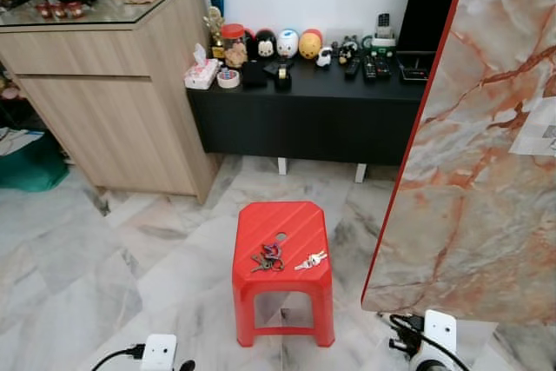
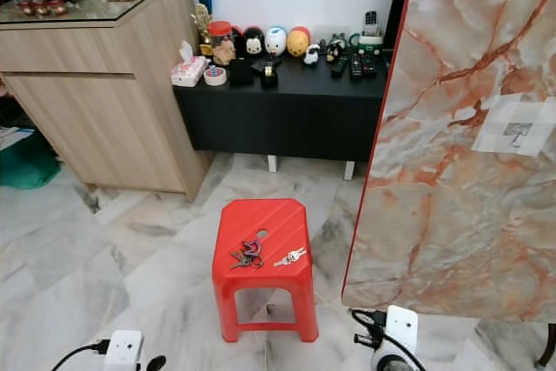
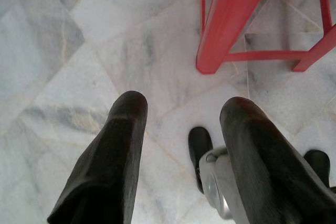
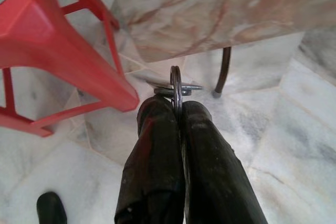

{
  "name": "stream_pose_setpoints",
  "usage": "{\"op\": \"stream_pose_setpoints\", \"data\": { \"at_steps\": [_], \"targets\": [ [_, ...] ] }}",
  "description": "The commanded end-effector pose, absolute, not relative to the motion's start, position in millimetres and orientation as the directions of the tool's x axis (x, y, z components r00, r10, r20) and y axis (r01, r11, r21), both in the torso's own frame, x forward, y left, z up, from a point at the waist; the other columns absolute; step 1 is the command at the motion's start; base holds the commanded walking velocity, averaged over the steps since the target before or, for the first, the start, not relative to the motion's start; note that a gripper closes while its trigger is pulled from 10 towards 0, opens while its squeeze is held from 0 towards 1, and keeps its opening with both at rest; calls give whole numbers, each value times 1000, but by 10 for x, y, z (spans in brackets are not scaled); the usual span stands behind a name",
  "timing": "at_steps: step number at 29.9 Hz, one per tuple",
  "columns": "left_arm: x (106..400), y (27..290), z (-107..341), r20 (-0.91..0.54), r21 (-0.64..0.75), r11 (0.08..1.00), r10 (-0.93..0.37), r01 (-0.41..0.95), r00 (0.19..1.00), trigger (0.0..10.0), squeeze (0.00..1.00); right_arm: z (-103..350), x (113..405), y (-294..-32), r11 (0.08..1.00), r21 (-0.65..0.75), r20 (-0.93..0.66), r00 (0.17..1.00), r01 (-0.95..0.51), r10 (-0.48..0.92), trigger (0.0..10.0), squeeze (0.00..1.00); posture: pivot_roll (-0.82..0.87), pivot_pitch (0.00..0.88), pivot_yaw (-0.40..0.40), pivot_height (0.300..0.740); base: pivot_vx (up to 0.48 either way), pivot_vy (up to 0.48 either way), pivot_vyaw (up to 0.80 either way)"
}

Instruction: Hang keys on a hook

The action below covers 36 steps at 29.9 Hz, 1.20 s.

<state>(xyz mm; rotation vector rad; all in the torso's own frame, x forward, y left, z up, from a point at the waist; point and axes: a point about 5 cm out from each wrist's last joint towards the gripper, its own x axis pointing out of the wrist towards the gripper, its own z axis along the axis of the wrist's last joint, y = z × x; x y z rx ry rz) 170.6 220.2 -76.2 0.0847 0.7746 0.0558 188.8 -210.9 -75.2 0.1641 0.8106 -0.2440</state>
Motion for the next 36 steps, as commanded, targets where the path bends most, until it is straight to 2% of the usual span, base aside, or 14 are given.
{"op": "stream_pose_setpoints", "data": {
  "at_steps": [1,7,17,22,27,36],
  "targets": [
    [1700,2170,-773,-701,99,995,73,-4,709,10000,0,-758,1860,-2140,961,35,-733,660,276,-163,10000,0,-39,0,16,740,0,-311,0],
    [1707,2166,-771,-700,98,995,72,-5,711,10000,0,-759,1858,-2144,960,33,-734,658,278,-166,10000,0,-40,0,16,740,0,-309,0],
    [1693,2169,-778,-702,101,995,81,-13,708,10000,0,-762,1861,-2127,964,28,-738,656,264,-158,10000,0,-42,0,15,740,0,0,0],
    [1697,2170,-773,-698,102,995,85,-18,712,10000,0,-697,1963,-2126,967,27,-694,701,253,-164,10000,0,-43,0,16,740,0,0,0],
    [1705,2165,-770,-695,105,994,88,-20,714,10000,0,-414,2342,-2199,969,-62,-546,805,237,-232,10000,0,-43,0,14,740,0,0,0],
    [1693,2173,-774,-696,111,993,97,-27,712,10000,0,-39,2608,-2393,916,-59,-314,864,396,-394,10000,0,-45,0,11,740,0,0,0]
  ]
}}
